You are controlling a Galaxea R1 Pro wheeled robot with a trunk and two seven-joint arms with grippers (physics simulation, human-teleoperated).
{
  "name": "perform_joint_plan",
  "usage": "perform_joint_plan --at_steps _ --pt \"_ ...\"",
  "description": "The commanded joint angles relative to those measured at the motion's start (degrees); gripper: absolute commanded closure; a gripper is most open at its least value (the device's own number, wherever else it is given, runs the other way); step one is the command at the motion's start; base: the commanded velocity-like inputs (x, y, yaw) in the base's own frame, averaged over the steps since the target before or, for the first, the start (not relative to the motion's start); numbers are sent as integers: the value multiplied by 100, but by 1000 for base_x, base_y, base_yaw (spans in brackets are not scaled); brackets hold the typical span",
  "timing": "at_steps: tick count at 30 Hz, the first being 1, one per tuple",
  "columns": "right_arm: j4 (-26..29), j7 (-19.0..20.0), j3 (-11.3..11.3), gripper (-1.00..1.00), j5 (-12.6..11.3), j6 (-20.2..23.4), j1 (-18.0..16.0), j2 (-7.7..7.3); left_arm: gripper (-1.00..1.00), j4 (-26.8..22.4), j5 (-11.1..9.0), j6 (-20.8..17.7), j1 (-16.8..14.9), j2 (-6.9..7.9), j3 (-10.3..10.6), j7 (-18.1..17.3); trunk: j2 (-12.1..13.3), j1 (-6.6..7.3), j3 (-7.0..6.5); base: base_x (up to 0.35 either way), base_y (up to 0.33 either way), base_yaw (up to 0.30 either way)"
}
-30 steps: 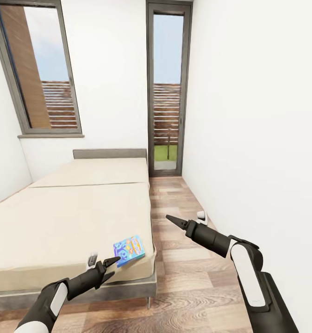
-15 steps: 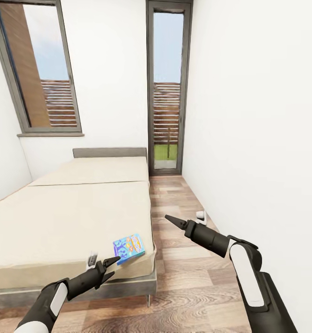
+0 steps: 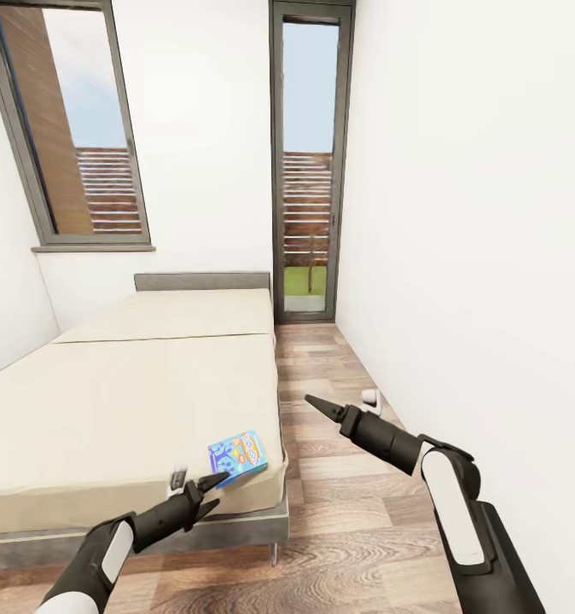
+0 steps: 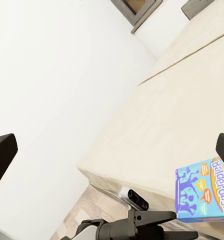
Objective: Put all the toys in the child's room - the three board games (two on the bed and one on the table), the two jigsaw puzzles on the table, and the tennis ball on the table - inside the toy box on the table in the child's room.
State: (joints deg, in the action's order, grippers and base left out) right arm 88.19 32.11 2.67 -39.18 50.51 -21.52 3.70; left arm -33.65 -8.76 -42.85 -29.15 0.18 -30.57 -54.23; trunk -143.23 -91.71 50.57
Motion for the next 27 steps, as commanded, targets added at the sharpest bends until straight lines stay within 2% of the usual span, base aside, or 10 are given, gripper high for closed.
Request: perform_joint_plan --at_steps 1,9,27 --pt "-33 25 15 -100 7 3 -5 -3 -100 11 -10 -25 -4 -20 -9 -40 -3 1 6 0 0 0" --pt "-271 31 19 -100 7 -141 -7 -19 -100 24 -4 -9 -3 -50 -2 -163 -3 1 6 0 0 0" --pt "-293 32 15 -100 22 -147 -9 -23 -100 25 -3 22 -3 -53 -1 -176 -3 1 6 8 0 0"
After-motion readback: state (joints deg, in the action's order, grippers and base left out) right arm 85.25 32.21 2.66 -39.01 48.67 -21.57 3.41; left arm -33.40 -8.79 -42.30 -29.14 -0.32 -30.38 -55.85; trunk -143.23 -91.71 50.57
